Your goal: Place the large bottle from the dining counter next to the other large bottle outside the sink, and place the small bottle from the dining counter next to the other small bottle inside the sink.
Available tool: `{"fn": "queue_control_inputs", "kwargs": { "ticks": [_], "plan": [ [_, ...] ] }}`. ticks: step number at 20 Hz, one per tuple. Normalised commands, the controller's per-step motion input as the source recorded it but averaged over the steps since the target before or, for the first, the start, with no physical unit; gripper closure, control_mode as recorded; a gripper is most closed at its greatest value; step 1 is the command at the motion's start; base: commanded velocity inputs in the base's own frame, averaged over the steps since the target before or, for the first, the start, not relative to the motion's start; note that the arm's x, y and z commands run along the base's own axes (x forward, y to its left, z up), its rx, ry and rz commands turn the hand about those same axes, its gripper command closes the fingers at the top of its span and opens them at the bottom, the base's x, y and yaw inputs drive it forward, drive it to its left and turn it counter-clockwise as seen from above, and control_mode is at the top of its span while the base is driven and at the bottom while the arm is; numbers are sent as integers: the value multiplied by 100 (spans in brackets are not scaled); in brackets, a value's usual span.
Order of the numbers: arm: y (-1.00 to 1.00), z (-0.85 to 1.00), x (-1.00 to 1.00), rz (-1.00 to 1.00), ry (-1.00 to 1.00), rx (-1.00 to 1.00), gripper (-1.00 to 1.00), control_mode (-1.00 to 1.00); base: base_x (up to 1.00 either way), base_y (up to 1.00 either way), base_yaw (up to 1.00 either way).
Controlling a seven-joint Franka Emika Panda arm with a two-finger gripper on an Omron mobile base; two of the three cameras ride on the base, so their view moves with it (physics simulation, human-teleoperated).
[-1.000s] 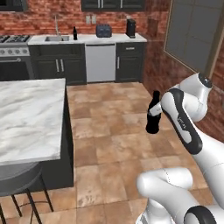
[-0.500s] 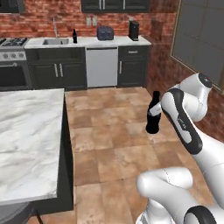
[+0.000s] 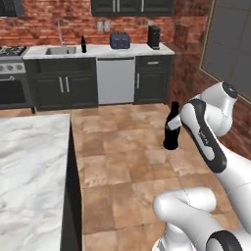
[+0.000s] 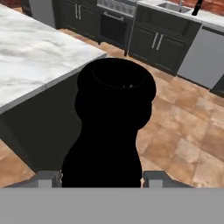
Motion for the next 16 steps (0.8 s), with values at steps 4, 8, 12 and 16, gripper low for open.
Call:
{"fn": "queue_control_inputs", "kwargs": {
  "ticks": [4, 8, 12, 16],
  "plan": [
    [0, 0, 0, 0, 0, 0, 100, 100, 77, -8, -1],
    [0, 0, 0, 0, 0, 0, 100, 100, 77, -5, -1],
    [0, 0, 0, 0, 0, 0, 100, 100, 78, -2, -1],
    [0, 0, 0, 0, 0, 0, 100, 100, 77, -2, -1]
  ]
}}
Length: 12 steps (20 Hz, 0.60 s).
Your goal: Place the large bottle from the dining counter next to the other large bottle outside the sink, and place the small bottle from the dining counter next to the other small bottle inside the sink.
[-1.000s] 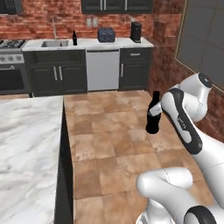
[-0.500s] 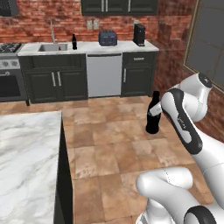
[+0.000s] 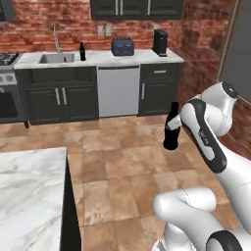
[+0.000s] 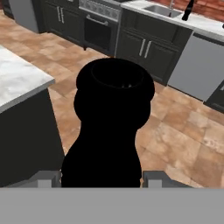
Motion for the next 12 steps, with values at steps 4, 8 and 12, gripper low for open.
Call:
{"fn": "queue_control_inputs", "kwargs": {
  "ticks": [4, 8, 12],
  "plan": [
    [0, 0, 0, 0, 0, 0, 100, 100, 77, 0, -2],
    [0, 0, 0, 0, 0, 0, 100, 100, 76, 0, -2],
    [0, 0, 0, 0, 0, 0, 100, 100, 74, 0, -2]
  ]
}}
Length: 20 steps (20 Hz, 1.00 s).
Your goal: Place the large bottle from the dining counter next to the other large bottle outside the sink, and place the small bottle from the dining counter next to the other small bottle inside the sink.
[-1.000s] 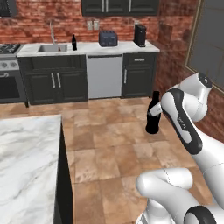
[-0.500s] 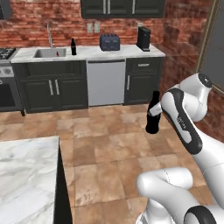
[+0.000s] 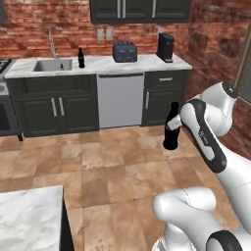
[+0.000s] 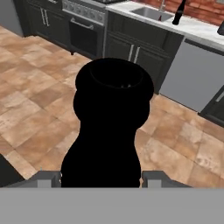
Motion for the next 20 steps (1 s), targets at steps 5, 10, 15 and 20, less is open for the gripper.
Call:
{"fn": "queue_control_inputs", "kwargs": {
  "ticks": [5, 10, 15, 20],
  "plan": [
    [0, 0, 0, 0, 0, 0, 100, 100, 70, 0, -2],
    [0, 0, 0, 0, 0, 0, 100, 100, 63, 0, -2],
    [0, 0, 0, 0, 0, 0, 100, 100, 60, 0, -2],
    [0, 0, 0, 0, 0, 0, 100, 100, 59, 0, -3]
  ]
}}
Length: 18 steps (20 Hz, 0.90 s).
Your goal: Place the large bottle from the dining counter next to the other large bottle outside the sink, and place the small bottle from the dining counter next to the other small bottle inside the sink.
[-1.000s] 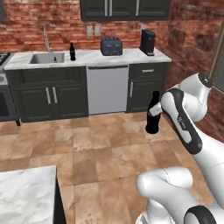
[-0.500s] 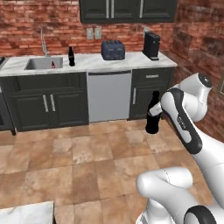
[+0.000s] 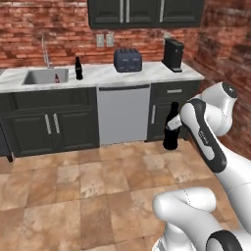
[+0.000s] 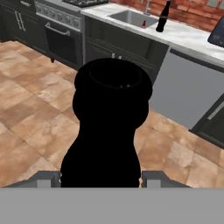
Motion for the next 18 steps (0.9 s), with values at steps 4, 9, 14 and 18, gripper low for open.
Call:
{"fn": "queue_control_inputs", "kwargs": {
  "ticks": [4, 9, 14, 18],
  "plan": [
    [0, 0, 0, 0, 0, 0, 100, 100, 57, 0, -3],
    [0, 0, 0, 0, 0, 0, 100, 100, 60, 1, -3],
    [0, 0, 0, 0, 0, 0, 100, 100, 57, 7, -4],
    [0, 0, 0, 0, 0, 0, 100, 100, 54, 12, -4]
  ]
}}
